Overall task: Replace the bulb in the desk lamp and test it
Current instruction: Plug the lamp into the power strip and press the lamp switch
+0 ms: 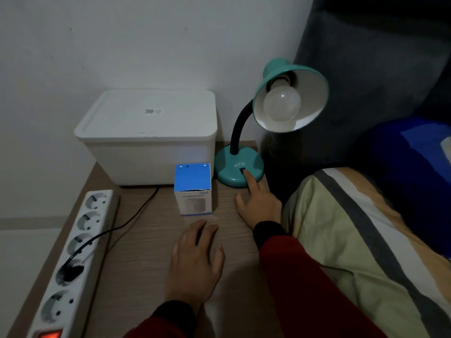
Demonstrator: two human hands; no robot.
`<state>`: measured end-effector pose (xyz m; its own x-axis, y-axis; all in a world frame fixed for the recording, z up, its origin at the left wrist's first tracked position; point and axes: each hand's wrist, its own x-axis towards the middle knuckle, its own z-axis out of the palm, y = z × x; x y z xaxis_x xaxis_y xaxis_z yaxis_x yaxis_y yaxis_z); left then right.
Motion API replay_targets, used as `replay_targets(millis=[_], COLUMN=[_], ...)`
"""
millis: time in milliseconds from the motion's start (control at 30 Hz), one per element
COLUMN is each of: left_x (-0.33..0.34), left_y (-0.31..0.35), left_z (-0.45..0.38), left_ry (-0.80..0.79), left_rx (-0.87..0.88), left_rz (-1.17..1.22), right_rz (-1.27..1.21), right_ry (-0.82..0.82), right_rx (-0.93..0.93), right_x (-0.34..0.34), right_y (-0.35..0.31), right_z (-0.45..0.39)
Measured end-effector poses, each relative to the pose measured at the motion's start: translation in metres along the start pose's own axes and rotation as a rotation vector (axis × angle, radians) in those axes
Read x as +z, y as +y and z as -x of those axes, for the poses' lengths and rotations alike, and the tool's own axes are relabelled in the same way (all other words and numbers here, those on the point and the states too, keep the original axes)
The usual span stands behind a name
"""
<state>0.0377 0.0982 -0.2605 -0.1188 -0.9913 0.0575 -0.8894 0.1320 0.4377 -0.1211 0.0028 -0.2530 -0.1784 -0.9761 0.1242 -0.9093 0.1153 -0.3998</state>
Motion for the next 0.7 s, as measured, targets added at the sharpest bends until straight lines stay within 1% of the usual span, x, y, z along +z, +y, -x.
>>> replay_targets(millis=[267, 367, 433, 500, 567, 633, 700], left_x=[0.0042, 0.0067, 0.0090, 0.0102, 0.0098, 0.0096, 0.0094], left_y=[-0.0028, -0.0049, -0.0062, -0.0063, -0.0048, -0.0040, -0.0046], left_z=[-0.0001, -0.0011, -0.0014, -0.0023, -0.0036, -0.0037, -0.0034], left_ry=[0.022, 0.051, 0.039, 0.055, 0.085, 0.082, 0.076], left_rx=[0.015, -0.006, -0.006, -0.031, -0.046, -0.033, -0.036], left_rz=[-0.041, -0.093, -0.147, -0.127, -0.086, -0.089, -0.091], right_rz=[0.046, 0.039, 0.014, -0.001, -0.022, -0.067, -0.082], right_ry=[0.003, -0.054, -0.082, -0.050, 0.026, 0.099, 0.113], right_rx=[-0.018, 0.019, 0.052, 0.057, 0.048, 0.017, -0.005], right_x=[0.0015, -0.0004, 0.0001, 0.0011, 0.0019, 0.0029, 0.0035], right_y=[-0.0010, -0.0001, 0.0001, -0.0009, -0.0025, -0.0036, -0.0031], right_z=[-0.0008, -0.0048, -0.0063, -0.0051, -0.0017, 0.0014, 0.0020])
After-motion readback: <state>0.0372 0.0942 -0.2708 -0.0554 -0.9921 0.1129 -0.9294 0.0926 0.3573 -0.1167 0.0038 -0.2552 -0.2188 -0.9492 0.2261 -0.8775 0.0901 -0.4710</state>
